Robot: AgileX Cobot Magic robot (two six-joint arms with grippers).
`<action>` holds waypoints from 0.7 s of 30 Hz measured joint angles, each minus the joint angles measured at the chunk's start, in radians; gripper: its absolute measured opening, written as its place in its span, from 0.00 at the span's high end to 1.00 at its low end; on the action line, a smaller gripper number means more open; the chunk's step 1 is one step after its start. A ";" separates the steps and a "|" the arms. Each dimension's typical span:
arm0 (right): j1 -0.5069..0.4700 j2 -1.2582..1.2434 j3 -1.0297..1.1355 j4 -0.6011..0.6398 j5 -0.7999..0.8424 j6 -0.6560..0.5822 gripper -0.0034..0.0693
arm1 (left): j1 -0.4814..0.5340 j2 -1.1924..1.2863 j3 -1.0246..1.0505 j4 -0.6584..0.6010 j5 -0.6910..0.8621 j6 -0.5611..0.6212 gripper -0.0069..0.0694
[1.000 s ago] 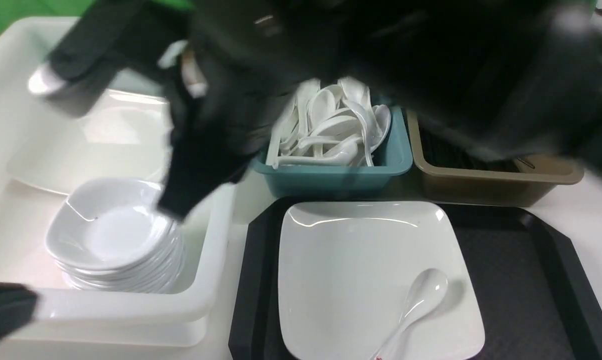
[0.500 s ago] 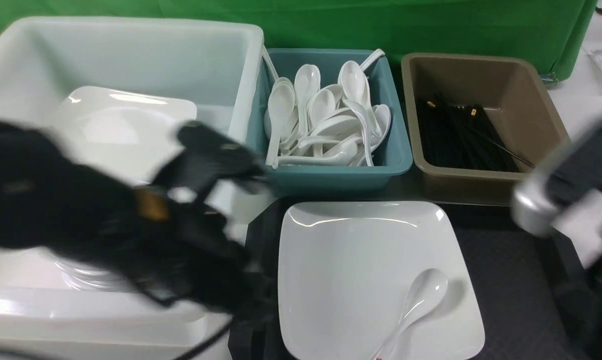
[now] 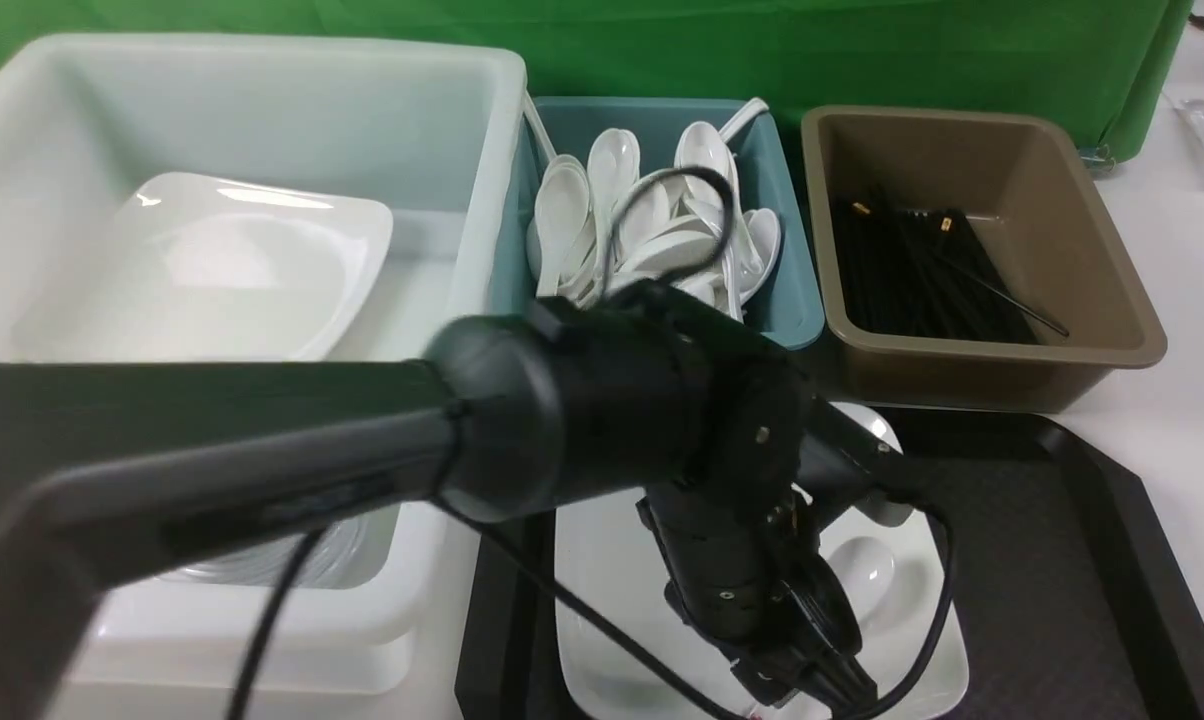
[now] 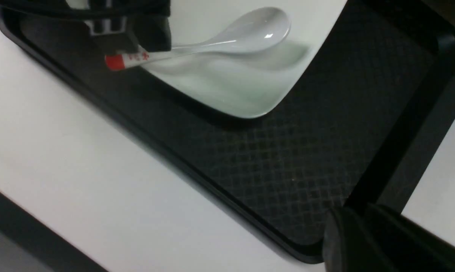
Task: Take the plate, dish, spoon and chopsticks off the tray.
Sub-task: Use the left arm to grab a soup spoon from the plate
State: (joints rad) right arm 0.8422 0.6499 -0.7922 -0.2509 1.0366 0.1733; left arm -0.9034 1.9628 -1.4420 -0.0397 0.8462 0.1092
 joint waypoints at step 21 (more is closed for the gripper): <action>0.000 -0.003 0.008 -0.008 0.003 -0.005 0.76 | 0.000 0.075 -0.017 0.054 -0.043 -0.029 0.81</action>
State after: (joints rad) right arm 0.8422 0.6470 -0.7844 -0.2588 1.0397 0.1687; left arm -0.9034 2.0381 -1.4588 0.0141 0.8033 0.0805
